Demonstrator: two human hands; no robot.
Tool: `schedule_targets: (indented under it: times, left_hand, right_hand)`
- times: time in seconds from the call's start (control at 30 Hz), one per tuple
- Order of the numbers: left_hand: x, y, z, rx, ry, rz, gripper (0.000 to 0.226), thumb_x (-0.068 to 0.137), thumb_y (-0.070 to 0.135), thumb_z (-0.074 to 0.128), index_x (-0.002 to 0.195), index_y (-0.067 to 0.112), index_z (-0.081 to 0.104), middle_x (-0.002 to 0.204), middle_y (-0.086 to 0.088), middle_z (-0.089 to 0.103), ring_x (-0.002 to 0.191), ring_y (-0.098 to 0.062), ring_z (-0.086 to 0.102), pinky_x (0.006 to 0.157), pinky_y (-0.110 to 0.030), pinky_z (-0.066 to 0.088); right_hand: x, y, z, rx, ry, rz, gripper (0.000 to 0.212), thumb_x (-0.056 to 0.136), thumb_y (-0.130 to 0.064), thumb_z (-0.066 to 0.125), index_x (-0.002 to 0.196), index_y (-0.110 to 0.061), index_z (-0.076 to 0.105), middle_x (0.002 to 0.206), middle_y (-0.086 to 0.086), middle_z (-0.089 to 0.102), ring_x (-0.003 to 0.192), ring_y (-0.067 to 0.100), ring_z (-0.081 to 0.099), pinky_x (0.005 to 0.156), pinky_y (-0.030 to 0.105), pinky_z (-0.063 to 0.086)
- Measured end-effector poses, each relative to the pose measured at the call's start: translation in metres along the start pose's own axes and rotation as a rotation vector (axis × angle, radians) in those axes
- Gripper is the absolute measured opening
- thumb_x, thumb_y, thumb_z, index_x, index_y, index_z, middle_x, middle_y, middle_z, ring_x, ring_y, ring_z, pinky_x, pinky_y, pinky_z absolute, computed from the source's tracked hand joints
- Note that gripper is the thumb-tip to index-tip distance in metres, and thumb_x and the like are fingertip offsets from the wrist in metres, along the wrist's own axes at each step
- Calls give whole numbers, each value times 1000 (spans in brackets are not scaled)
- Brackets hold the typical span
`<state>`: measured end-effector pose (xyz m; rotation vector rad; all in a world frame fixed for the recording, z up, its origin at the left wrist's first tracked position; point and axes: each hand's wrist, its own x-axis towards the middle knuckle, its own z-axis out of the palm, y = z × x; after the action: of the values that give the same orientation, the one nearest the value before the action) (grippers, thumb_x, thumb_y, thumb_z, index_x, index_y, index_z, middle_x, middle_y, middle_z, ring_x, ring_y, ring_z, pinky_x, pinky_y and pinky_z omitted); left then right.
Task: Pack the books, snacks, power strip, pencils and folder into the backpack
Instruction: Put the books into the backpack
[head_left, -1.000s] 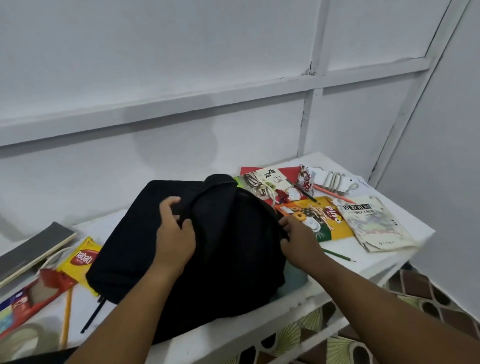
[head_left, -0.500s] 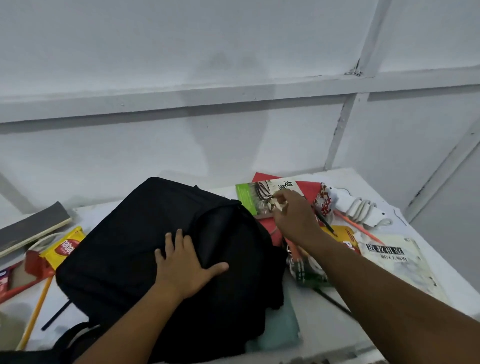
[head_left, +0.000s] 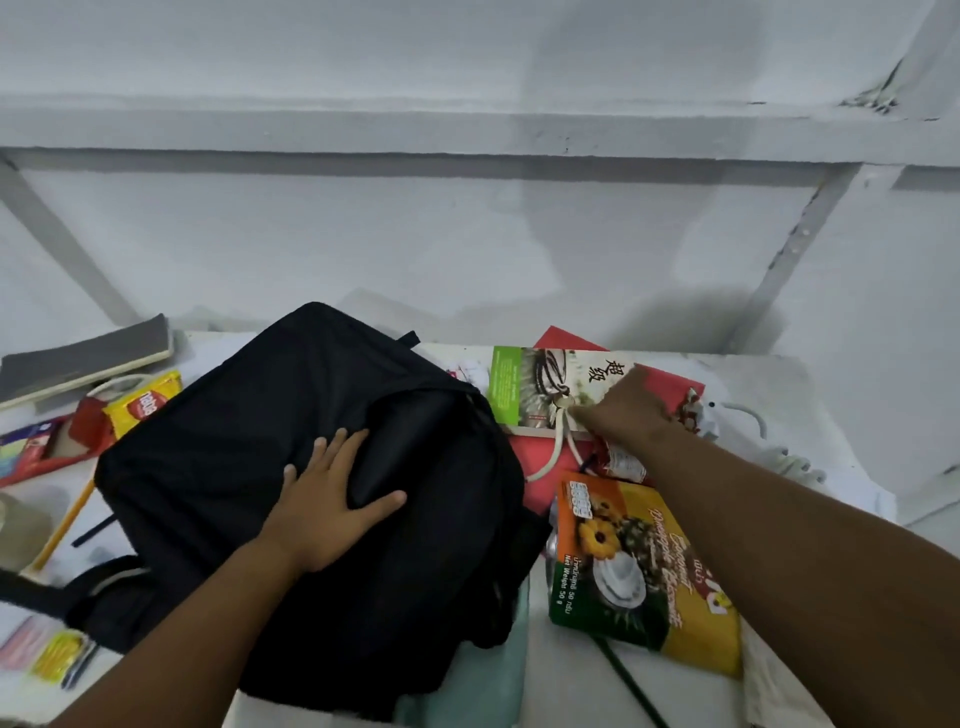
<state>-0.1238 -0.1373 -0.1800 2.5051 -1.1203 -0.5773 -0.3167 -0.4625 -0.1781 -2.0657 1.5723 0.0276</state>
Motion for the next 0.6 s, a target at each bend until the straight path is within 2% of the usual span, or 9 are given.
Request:
schedule_targets:
  times: [0.13,0.2,0.27,0.3,0.37,0.47,0.53,0.6]
  left_hand:
    - [0,1,0,-34,9,2,98,76,80,50,156,40,9,167,9,2,154,-15,-4,124,-50,-3]
    - [0,0,0,-47,15,3,99,75,80,50,156,40,10,167,10,3,154,-14,-3,124,-50,-4]
    - [0,-2,0,-70,14,6,102,71,85,48,155,41,12,167,11,4,153,-12,-4,124,-49,-4]
    - [0,-3,1,-81,17,10,106,67,90,46,155,41,12,167,11,4,153,-11,-4,124,-48,-4]
    - [0,-5,3,-95,33,20,112,61,97,41,155,42,13,166,13,4,152,-10,-4,124,-48,-4]
    - [1,-6,4,-111,39,22,112,60,97,41,154,42,14,166,13,5,152,-8,-4,124,-48,-4]
    - [1,-7,4,-114,35,24,112,61,97,42,154,42,15,166,13,5,152,-8,-4,124,-48,-4]
    - [0,-6,4,-114,41,29,111,62,96,42,154,41,15,166,12,5,152,-10,-3,124,-48,-3]
  right_hand:
    - [2,0,0,-12,125,-6,123,60,-59,87,145,-5,17,127,21,56,116,40,56,90,43,52]
    - [5,-2,-7,12,120,47,129,52,-58,92,143,0,21,131,20,54,119,40,56,91,43,53]
    - [7,-4,-14,-43,82,75,137,45,-65,91,142,7,26,135,21,52,121,40,56,96,46,52]
    - [9,-4,-16,-57,66,75,132,44,-66,90,138,8,34,133,20,55,120,40,57,96,46,51]
    - [8,-5,-23,7,44,72,102,48,-59,92,119,4,55,120,17,65,110,38,63,91,43,52]
    - [4,1,-34,278,57,84,63,52,-38,95,95,-5,62,105,14,71,94,32,68,74,35,57]
    - [0,4,-39,404,80,65,63,46,-34,93,95,-8,64,103,13,72,91,28,69,69,35,60]
    - [-3,6,-42,500,42,35,69,47,-30,91,107,-7,64,102,10,72,85,24,71,67,37,61]
